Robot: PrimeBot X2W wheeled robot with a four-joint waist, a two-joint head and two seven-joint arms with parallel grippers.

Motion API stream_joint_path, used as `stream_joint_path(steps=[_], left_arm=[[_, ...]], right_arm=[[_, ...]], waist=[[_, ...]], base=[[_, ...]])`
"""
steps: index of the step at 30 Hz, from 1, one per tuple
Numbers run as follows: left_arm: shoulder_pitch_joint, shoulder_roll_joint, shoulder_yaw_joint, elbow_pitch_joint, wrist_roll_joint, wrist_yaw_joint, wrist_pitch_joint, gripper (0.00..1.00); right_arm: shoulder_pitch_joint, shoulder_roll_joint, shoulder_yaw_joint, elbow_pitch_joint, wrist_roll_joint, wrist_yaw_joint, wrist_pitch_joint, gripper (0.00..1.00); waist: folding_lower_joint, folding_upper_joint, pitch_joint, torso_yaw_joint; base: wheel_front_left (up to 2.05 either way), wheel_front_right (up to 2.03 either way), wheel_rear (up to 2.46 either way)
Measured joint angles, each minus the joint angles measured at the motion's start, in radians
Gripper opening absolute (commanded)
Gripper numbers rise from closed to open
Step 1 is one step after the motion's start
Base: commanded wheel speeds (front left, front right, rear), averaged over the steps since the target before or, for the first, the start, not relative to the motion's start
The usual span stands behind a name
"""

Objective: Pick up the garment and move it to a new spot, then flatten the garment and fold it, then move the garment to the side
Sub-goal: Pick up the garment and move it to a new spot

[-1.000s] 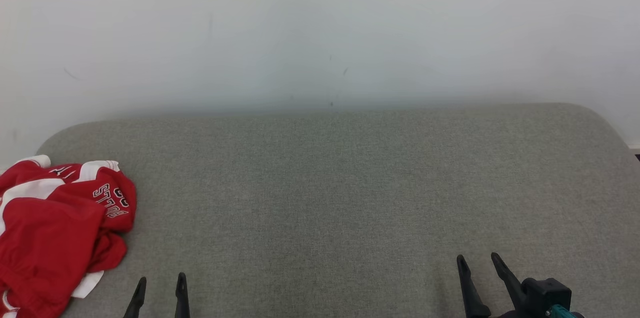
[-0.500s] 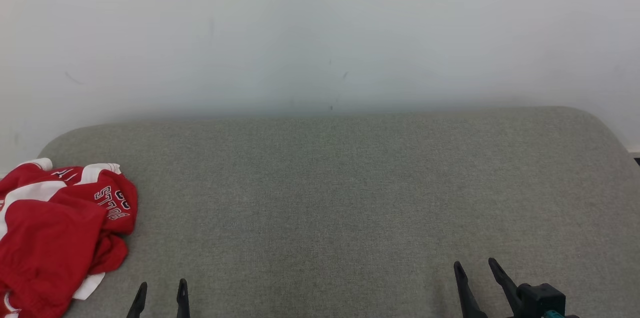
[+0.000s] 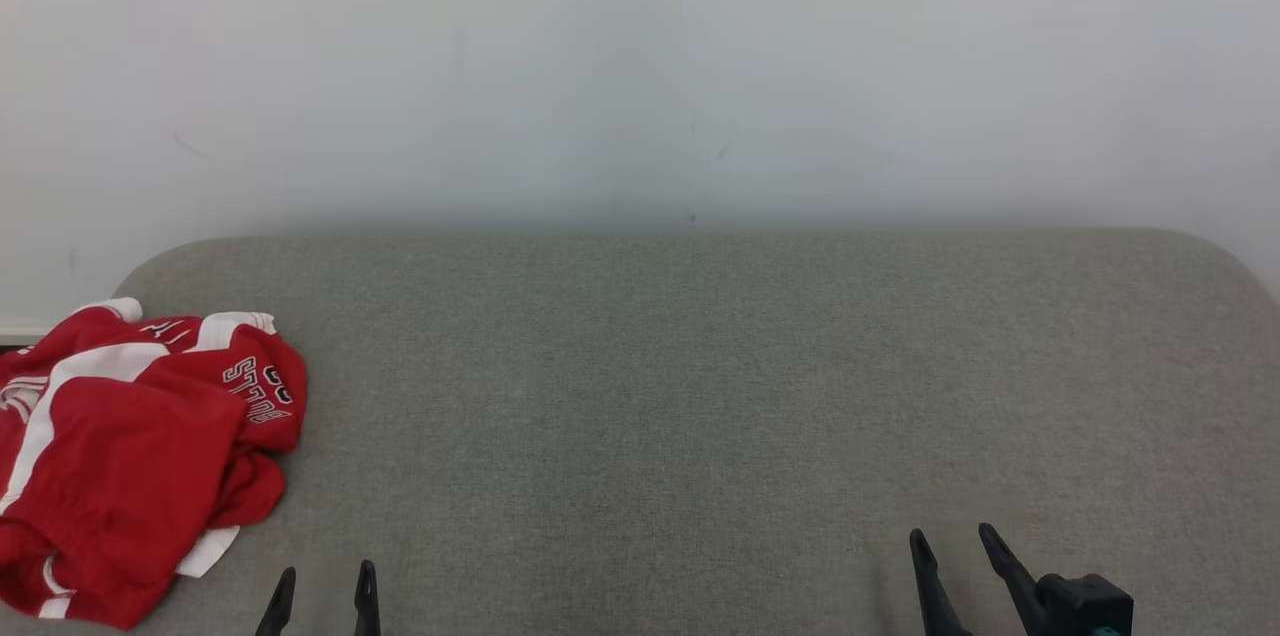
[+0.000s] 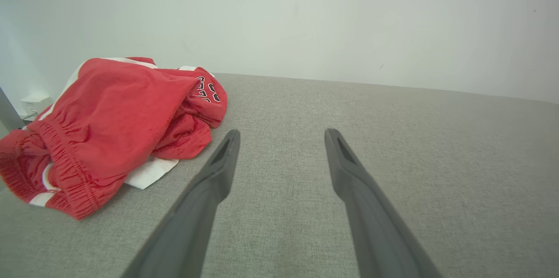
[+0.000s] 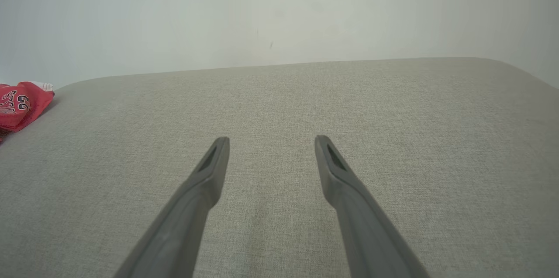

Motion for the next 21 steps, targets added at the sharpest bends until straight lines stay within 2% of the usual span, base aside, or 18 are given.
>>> stream_joint_path(steps=[8, 21], left_arm=[[0.0, 0.003, 0.016, 0.003, 0.006, 0.0, 0.0, 1.0], [0.014, 0.011, 0.041, 0.003, 0.013, -0.002, 0.0, 1.0]], right_arm=[[0.008, 0.01, 0.007, 0.008, 0.008, 0.0, -0.004, 1.0], [0.01, 0.025, 0.036, 0.035, 0.021, 0.0, -0.016, 1.0]], waist=[[0.0, 0.0, -0.005, 0.071], [0.0, 0.0, -0.02, 0.228]], base=[[0.0, 0.0, 0.0], [0.0, 0.0, 0.0]])
